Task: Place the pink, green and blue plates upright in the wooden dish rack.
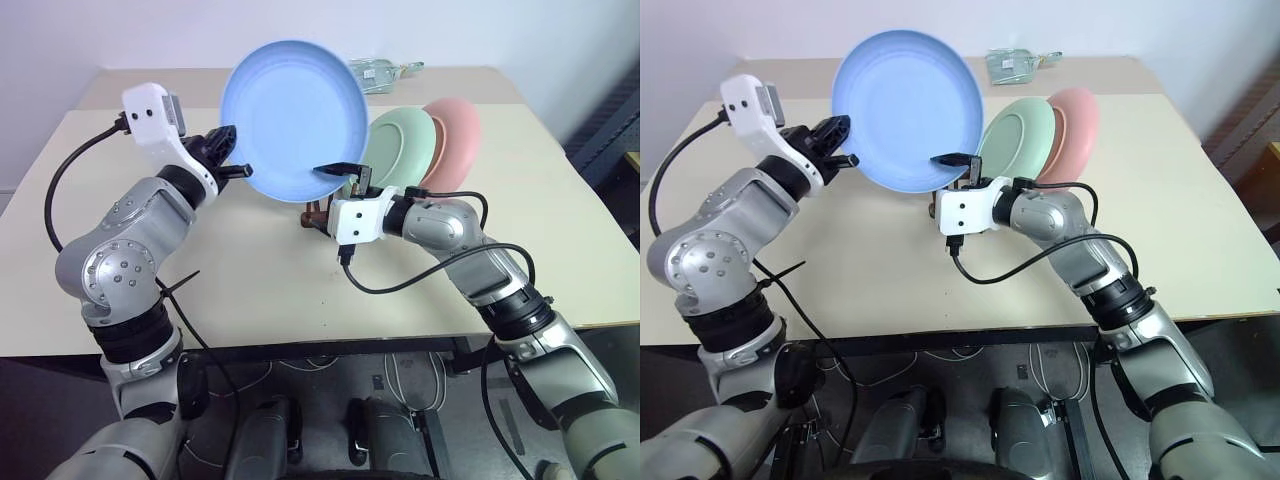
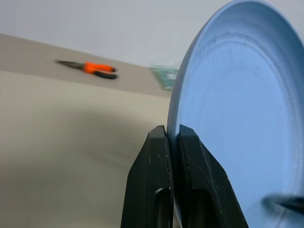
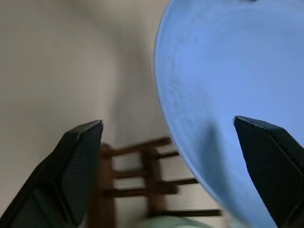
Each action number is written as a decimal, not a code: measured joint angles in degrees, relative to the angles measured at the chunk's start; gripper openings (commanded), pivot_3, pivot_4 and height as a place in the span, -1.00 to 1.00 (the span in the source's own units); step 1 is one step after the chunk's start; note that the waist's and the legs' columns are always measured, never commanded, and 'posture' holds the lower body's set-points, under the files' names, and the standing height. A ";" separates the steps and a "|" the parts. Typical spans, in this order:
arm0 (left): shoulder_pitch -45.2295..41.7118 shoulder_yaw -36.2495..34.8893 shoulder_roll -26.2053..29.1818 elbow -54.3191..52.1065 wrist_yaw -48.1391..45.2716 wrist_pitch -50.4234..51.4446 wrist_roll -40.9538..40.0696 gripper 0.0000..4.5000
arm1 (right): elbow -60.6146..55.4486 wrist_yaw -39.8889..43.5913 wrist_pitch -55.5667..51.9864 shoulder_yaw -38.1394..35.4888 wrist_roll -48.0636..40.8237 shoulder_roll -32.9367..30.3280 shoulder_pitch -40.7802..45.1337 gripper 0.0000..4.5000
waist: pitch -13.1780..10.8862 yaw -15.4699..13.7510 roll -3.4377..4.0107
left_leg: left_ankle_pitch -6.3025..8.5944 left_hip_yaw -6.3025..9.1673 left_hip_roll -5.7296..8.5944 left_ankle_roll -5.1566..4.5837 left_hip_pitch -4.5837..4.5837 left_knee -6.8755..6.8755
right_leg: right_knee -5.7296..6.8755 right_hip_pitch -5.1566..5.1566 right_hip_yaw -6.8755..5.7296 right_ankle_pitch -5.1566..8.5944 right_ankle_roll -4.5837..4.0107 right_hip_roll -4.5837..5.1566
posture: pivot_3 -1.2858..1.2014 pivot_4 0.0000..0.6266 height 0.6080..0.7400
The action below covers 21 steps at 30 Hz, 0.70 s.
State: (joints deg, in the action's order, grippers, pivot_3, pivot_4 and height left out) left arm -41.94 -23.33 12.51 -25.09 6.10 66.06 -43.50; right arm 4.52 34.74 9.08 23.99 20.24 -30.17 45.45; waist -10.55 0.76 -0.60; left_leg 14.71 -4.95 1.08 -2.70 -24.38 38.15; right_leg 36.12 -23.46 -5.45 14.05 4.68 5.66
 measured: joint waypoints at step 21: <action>4.70 -7.80 12.86 13.31 5.60 -26.01 15.73 0.54 | -4.73 -2.54 -7.43 -11.09 -13.42 10.83 0.96 -1.00 | -0.08 0.09 -0.04 | -0.09 -0.02 -0.14 0.16 0.15 -0.17 | 0.01 0.11 0.00 0.01 -0.04 -0.29 | 0.03 -0.52 1.00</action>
State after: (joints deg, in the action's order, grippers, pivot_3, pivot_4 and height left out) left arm -37.24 -31.14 25.37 -11.78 11.70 40.05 -27.77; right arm -0.21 32.20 1.66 12.90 6.82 -19.34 46.41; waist -10.63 0.85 -0.65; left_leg 14.62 -4.98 0.94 -2.54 -24.23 37.99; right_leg 36.13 -23.35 -5.44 14.06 4.64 5.37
